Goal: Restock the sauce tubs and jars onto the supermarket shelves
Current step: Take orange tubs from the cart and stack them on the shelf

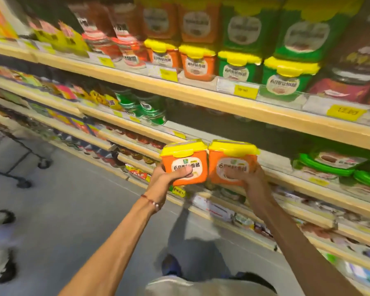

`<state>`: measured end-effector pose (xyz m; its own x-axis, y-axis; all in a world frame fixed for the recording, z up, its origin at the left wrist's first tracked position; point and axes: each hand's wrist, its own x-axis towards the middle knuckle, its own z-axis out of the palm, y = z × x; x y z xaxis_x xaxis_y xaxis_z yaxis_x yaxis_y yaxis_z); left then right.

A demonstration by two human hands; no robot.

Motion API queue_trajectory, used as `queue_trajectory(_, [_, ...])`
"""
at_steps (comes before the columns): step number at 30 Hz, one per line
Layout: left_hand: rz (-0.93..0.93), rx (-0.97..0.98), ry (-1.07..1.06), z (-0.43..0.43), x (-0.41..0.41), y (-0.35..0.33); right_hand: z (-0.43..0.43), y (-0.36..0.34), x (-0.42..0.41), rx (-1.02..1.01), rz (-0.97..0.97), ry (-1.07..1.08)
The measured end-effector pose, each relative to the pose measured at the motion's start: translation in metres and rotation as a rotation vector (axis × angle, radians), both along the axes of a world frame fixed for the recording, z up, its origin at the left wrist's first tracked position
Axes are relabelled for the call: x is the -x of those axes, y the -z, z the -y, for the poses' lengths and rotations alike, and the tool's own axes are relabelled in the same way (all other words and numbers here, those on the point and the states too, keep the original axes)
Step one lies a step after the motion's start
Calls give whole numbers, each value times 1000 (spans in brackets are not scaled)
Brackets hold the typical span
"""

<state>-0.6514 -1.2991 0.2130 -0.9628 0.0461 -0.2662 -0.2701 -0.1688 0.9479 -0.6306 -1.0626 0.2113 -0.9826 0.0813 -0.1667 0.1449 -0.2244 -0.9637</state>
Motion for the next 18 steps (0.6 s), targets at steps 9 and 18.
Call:
queue_trajectory(9, [-118, 80, 324, 39, 68, -5, 28, -8, 26, -81, 24, -18])
queue_trajectory(18, [-164, 133, 209, 39, 108, 17, 30, 5, 49, -232, -9, 0])
